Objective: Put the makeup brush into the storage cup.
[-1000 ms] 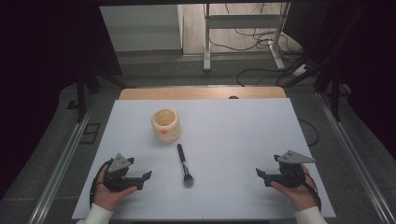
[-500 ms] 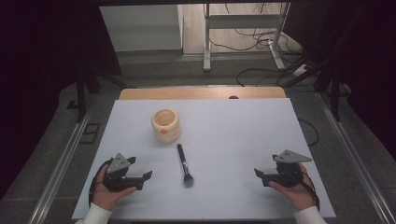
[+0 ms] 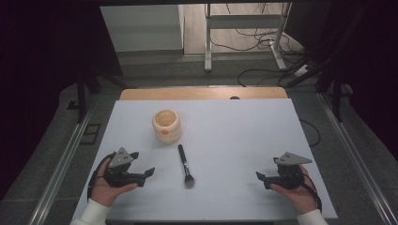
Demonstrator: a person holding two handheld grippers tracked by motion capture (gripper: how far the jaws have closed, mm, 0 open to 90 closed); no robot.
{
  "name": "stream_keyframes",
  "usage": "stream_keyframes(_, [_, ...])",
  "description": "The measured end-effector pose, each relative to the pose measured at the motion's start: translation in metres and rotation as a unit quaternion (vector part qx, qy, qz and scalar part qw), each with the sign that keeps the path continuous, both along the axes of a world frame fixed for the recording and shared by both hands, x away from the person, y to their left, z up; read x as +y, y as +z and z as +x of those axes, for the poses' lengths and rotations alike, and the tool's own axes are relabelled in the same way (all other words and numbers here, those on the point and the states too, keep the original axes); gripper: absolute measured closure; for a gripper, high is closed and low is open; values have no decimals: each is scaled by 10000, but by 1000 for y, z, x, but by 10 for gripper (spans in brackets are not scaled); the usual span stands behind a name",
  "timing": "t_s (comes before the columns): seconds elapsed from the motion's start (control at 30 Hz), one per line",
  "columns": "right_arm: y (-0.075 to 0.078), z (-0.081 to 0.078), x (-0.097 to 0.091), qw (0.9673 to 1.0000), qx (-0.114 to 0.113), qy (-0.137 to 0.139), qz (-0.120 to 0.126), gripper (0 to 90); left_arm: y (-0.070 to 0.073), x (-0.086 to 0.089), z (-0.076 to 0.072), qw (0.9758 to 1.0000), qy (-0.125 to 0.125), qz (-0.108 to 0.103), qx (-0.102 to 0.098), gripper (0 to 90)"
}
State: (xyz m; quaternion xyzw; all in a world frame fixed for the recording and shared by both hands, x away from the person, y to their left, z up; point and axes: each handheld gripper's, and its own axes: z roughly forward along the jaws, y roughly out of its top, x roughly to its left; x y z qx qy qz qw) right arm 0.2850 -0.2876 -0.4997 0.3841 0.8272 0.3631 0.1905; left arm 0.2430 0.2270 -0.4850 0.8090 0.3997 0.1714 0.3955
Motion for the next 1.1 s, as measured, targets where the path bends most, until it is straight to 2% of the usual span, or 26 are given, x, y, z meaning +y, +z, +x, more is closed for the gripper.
stream_keyframes(0.2, [3, -2, 2, 10000, -54, -40, -27, 121, 6, 5, 4, 9995, -268, 140, 30, 175])
stream_keyframes(0.27, [3, -2, 2, 10000, -52, -45, -17, 121, 8, 4, 5, 9985, -435, 322, 26, 173])
stream_keyframes(0.43, [1, -2, 2, 10000, -23, -54, -27, 119, 16, 0, 7, 9963, -781, 343, 29, 168])
stream_keyframes(0.6, [1, -3, 3, 10000, -30, -42, -55, 111, 19, -5, 14, 9941, -977, 464, -27, 176])
stream_keyframes(0.67, [1, -3, 3, 10000, -40, -50, -64, 111, 22, -8, 16, 9927, -1086, 517, -104, 175])
stream_keyframes(0.8, [1, -3, 1, 9999, -41, -84, -41, 110, 27, -12, 20, 9897, -1337, 468, -223, 161])
stream_keyframes(0.87, [1, -4, 0, 9999, -39, -89, -50, 110, 30, -13, 23, 9861, -1563, 464, -324, 155])
stream_keyframes(0.97, [2, -4, 1, 9999, -54, -94, -47, 109, 34, -15, 25, 9822, -1746, 549, -424, 154])
stream_keyframes(1.0, [2, -4, 1, 9999, -54, -94, -47, 109, 34, -15, 25, 9822, -1746, 549, -424, 154])
stream_keyframes(1.1, [2, -4, 1, 9999, -46, -88, -49, 108, 39, -16, 28, 9800, -1833, 633, -448, 149])
